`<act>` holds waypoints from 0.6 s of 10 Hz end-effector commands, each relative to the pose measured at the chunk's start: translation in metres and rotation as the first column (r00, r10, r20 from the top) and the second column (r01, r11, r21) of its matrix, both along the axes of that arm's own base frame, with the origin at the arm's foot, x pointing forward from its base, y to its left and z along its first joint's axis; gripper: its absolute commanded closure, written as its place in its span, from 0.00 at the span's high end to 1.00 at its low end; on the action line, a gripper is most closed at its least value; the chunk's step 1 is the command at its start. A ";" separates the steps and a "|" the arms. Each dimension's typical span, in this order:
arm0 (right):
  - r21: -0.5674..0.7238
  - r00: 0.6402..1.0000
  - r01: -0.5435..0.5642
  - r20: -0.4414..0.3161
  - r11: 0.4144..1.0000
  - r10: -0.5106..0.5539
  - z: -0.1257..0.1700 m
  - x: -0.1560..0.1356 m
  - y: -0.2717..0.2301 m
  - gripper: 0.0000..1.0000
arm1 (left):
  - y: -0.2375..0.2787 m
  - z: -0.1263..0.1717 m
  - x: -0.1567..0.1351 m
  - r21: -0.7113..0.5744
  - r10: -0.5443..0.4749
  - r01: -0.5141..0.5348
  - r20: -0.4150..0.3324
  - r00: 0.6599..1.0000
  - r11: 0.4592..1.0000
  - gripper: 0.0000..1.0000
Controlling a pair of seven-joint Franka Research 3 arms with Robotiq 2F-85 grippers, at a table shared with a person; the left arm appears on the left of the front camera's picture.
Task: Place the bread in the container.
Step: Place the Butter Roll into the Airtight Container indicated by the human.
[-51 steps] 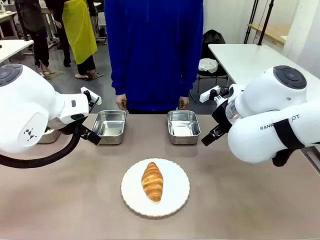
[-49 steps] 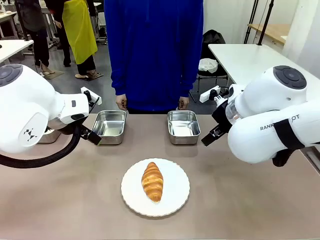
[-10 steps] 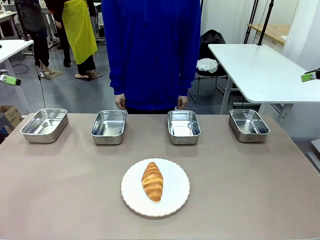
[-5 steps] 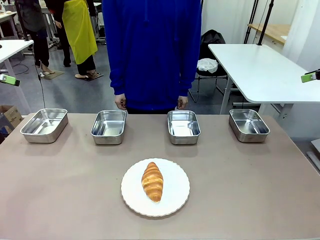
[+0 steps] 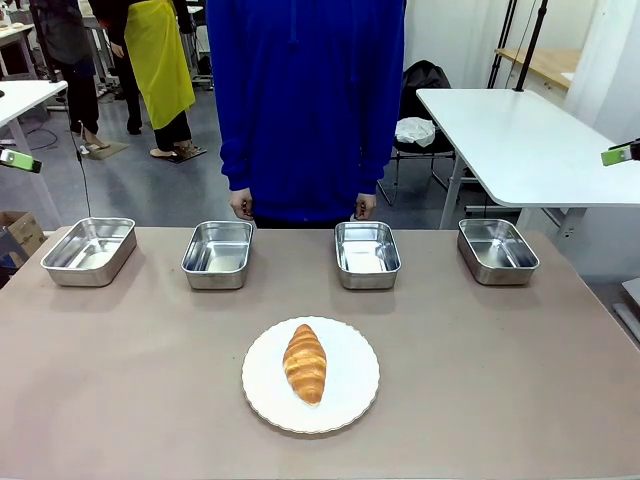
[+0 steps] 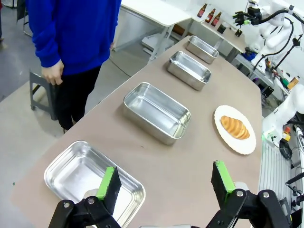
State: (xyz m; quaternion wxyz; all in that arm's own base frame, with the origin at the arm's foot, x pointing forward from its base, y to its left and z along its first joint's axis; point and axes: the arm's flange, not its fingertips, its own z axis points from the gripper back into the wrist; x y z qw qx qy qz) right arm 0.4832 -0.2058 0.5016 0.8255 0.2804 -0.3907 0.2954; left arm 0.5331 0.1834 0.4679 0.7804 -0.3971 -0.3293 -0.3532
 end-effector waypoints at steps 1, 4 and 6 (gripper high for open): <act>0.002 1.000 -0.002 0.003 1.000 0.002 0.001 0.000 0.001 1.00 | 0.000 0.001 -0.001 -0.008 -0.013 0.013 0.014 1.000 1.000 1.00; 0.002 1.000 -0.002 0.003 1.000 0.002 0.001 0.000 0.001 1.00 | 0.000 0.001 -0.001 -0.008 -0.013 0.013 0.014 1.000 1.000 1.00; 0.002 1.000 -0.002 0.003 1.000 0.002 0.001 0.000 0.001 1.00 | 0.000 0.001 -0.001 -0.008 -0.013 0.013 0.014 1.000 1.000 1.00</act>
